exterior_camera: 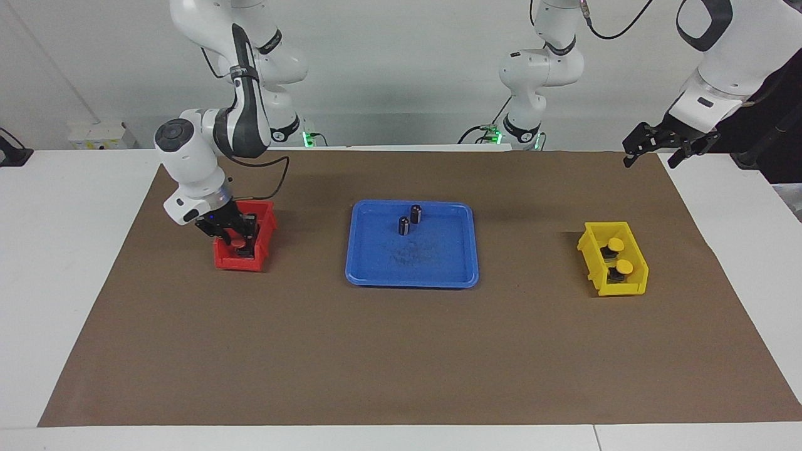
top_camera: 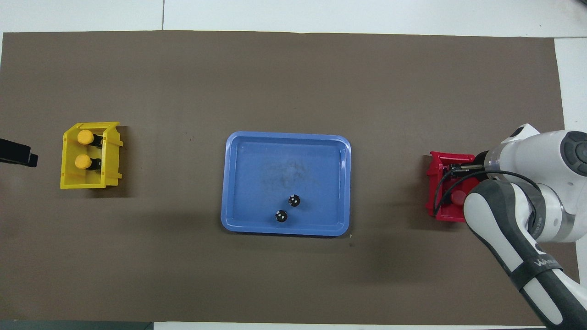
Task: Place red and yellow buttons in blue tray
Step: 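Carry the red button to the blue tray while the left gripper reaches the yellow holder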
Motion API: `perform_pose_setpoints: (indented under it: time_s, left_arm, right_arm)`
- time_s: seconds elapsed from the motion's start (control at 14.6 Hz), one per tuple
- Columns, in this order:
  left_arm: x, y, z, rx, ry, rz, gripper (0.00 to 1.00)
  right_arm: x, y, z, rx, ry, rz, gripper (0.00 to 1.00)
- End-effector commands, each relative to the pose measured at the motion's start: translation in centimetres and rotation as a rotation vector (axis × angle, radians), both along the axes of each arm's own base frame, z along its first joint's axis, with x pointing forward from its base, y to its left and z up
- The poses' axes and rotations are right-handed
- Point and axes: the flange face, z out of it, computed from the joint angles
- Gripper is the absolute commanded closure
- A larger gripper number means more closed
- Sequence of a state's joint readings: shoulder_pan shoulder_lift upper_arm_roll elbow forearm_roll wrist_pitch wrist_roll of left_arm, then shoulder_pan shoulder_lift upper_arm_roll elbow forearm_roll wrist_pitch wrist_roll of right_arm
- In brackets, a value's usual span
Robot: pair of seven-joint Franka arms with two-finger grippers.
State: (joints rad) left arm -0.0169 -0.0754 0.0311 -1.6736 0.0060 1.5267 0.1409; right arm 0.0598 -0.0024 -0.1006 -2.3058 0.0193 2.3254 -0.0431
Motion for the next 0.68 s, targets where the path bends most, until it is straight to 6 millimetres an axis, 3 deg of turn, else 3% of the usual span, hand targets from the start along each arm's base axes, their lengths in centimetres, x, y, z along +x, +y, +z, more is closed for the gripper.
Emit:
perform_pose_setpoints:
  time_s: [0.0,0.07,0.27,0.34,0.48,0.62]
  left_arm:
    - [-1.1,0.4,0.0,0.022,0.010,0.012,0.00]
    - [-1.2,0.3,0.0,0.024,0.012,0.009,0.00]
    - [-1.5,-0.3,0.1,0.022,0.025,-0.001,0.00]
    - [-1.5,-0.6,0.1,0.023,0.025,-0.006,0.00]
    - [-1.5,-0.7,0.1,0.023,0.024,-0.007,0.00]
    - [-1.5,-0.6,0.1,0.023,0.025,-0.007,0.00]
  right_arm:
    - [0.8,-0.1,2.1,0.009,-0.023,0.021,0.83]
    - [2.1,0.1,3.4,0.009,0.001,0.029,0.83]
    - [7.3,0.9,10.4,0.001,0.067,0.050,0.83]
    - [8.7,2.7,13.3,-0.002,0.063,0.073,0.82]
    - [10.7,8.1,16.5,-0.009,0.071,0.052,0.81]
    - [10.7,16.8,17.8,-0.008,0.047,-0.013,0.81]
